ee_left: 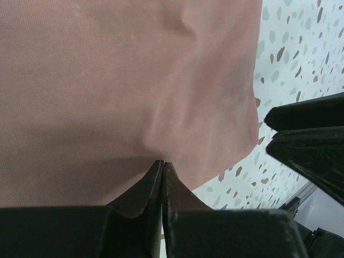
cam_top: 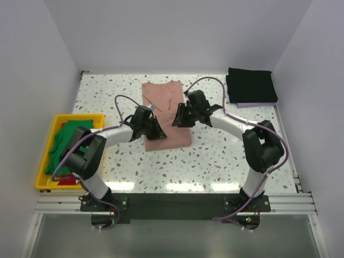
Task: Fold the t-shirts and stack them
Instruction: Fold the tshirt
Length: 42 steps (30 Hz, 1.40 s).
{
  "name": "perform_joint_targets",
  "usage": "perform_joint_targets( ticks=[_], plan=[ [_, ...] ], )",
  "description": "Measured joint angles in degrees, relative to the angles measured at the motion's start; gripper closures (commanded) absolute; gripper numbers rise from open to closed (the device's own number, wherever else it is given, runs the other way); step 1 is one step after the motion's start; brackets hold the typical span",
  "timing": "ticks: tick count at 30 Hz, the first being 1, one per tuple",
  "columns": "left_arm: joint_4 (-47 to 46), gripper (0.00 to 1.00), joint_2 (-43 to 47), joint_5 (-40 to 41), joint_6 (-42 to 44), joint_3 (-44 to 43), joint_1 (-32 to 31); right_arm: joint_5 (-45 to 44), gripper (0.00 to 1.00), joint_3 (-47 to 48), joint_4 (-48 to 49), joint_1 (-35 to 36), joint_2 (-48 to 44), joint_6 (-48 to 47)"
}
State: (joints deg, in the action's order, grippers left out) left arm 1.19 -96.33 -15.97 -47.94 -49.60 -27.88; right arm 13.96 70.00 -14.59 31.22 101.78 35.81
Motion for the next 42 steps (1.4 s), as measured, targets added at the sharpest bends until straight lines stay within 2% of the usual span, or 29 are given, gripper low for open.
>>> perform_joint_targets(
  ticks=[9,14,19,26,29,35,42],
  plan=[
    [-0.07,0.97,-1.95,1.49,-0.94,0.33,0.00,3.34,0.64,12.55,0.44,1.09,18.91,0.79],
    [-0.17,0.97,-2.51,1.84,-0.98,1.53,0.02,7.23,0.63,16.63,0.76,-0.42,22.49,3.76],
    [-0.20,0.97,-2.45,1.77,-0.96,1.66,0.04,8.09,0.60,14.40,2.10,-0.90,21.16,4.57],
    [1.70,0.97,-0.76,1.88,-0.85,0.61,0.13,7.45,0.58,0.44,2.82,-1.05,7.30,4.72],
    [1.84,0.97,0.28,1.92,-0.87,0.24,0.37,7.34,0.59,-3.85,4.07,-1.38,2.99,4.74],
    [3.17,0.94,1.03,3.67,-0.66,0.24,1.99,6.03,0.61,-11.58,6.49,-2.95,2.40,4.61],
    [3.69,0.94,3.72,6.38,-0.50,4.70,4.44,6.05,0.62,-13.90,9.14,-3.69,1.95,3.87]
  ],
)
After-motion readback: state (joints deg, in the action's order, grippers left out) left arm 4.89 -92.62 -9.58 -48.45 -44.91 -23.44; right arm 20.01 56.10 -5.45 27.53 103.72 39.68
